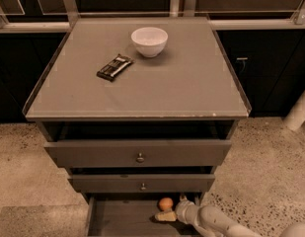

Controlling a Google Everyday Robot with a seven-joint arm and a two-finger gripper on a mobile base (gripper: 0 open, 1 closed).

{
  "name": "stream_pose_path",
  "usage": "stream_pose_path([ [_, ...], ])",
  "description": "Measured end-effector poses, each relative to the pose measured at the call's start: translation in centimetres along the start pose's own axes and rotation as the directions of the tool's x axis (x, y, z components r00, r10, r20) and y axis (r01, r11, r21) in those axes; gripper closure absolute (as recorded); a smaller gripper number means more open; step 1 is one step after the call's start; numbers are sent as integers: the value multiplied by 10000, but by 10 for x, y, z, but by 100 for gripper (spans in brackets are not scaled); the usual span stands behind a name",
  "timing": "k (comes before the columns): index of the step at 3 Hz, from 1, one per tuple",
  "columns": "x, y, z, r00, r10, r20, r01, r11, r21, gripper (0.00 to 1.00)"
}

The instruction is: Pick orange from bottom drawer and place on counter

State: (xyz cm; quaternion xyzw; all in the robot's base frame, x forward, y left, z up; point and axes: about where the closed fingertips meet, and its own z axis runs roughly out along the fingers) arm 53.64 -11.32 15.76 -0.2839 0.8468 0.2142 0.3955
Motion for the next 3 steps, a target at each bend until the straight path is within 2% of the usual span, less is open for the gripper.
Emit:
stream_pose_path([
  [2,9,5,24,10000,0,-26,1,9995,326,0],
  [3,9,5,24,10000,5,-28,-4,9995,327,18],
])
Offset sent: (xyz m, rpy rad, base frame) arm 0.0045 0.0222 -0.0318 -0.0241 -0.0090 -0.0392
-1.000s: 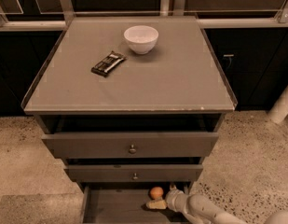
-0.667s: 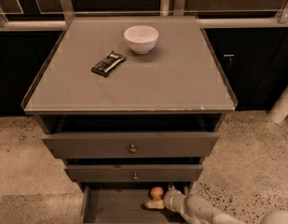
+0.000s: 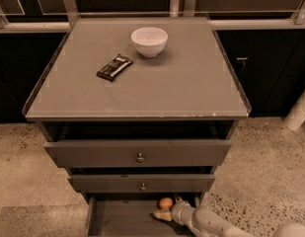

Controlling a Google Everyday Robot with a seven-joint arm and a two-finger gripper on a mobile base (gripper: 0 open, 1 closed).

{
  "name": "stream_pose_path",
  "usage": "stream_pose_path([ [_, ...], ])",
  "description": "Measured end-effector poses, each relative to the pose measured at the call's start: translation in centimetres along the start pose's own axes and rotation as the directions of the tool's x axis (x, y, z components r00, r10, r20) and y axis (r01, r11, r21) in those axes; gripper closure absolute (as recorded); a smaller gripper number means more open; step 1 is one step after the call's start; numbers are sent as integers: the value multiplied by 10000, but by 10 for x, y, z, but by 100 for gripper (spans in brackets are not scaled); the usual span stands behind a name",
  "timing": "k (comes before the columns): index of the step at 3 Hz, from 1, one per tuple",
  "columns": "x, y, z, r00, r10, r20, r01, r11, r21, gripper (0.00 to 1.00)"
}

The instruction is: Pick orange from bottom drawer and place on counter

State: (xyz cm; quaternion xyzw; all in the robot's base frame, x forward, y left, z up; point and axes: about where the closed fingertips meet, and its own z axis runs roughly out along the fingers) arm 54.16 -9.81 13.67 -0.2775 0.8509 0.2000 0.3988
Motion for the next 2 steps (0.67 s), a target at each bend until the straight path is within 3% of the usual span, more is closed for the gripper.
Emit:
stream_pose_path([
  [2,0,0,0,10000,0,0,0,10000,-1,65],
])
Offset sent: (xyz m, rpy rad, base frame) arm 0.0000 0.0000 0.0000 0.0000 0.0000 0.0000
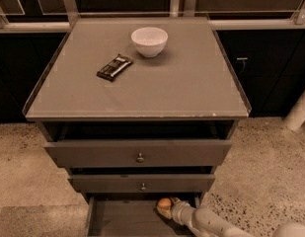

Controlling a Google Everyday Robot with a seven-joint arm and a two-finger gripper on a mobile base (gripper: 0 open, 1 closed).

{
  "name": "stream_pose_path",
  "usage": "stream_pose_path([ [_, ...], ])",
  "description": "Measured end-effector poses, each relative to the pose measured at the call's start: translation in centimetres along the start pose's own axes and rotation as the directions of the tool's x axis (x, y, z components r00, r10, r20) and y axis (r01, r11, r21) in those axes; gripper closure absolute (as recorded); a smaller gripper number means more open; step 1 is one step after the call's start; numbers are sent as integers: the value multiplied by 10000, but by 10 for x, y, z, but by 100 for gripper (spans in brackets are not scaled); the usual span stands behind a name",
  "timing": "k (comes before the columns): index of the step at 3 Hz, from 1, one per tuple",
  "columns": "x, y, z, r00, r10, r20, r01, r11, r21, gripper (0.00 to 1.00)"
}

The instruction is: Pick orange from bottom drawer and place on counter

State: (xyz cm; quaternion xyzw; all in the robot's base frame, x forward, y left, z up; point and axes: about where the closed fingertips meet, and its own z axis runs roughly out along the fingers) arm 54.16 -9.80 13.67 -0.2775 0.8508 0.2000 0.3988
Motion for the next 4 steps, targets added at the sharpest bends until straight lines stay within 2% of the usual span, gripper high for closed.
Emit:
stream_pose_path([
  [1,0,0,0,10000,0,0,0,10000,-4,90],
  [2,-10,3,-10,10000,-23,-46,20,9980,-625,100],
  [3,-15,0,-50,9987,351,-377,-393,9923,-1172,100],
  [4,-22,-6,-90,9927,767,-930,-937,9762,-1957,100],
])
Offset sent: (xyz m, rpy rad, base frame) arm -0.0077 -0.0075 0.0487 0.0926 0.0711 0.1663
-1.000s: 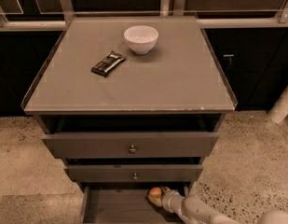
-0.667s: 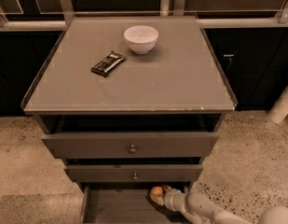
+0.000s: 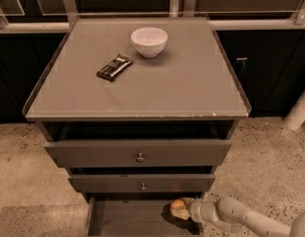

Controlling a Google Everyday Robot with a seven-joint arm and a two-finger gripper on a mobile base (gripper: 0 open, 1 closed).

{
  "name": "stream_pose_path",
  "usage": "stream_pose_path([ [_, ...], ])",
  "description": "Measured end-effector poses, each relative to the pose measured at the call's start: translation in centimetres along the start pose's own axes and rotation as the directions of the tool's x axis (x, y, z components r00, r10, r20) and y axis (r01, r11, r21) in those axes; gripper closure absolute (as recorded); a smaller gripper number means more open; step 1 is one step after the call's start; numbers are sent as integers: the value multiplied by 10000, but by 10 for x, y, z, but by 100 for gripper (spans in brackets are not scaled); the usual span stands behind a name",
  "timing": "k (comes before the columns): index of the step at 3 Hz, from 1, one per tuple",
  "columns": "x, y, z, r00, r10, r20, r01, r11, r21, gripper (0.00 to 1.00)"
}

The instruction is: Pick orange from bottom drawer and place on counter

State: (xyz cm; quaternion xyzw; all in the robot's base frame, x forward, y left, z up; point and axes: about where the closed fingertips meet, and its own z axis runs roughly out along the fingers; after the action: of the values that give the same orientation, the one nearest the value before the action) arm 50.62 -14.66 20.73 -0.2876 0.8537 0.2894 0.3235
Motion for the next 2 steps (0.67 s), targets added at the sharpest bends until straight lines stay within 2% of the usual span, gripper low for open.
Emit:
stream_pose_path([
  [1,-12,-2,-49,9975,160,-681,-219,9959,-875,100],
  [2,-35,-12,-82,9986,12,-530,-71,9939,-1097,100],
])
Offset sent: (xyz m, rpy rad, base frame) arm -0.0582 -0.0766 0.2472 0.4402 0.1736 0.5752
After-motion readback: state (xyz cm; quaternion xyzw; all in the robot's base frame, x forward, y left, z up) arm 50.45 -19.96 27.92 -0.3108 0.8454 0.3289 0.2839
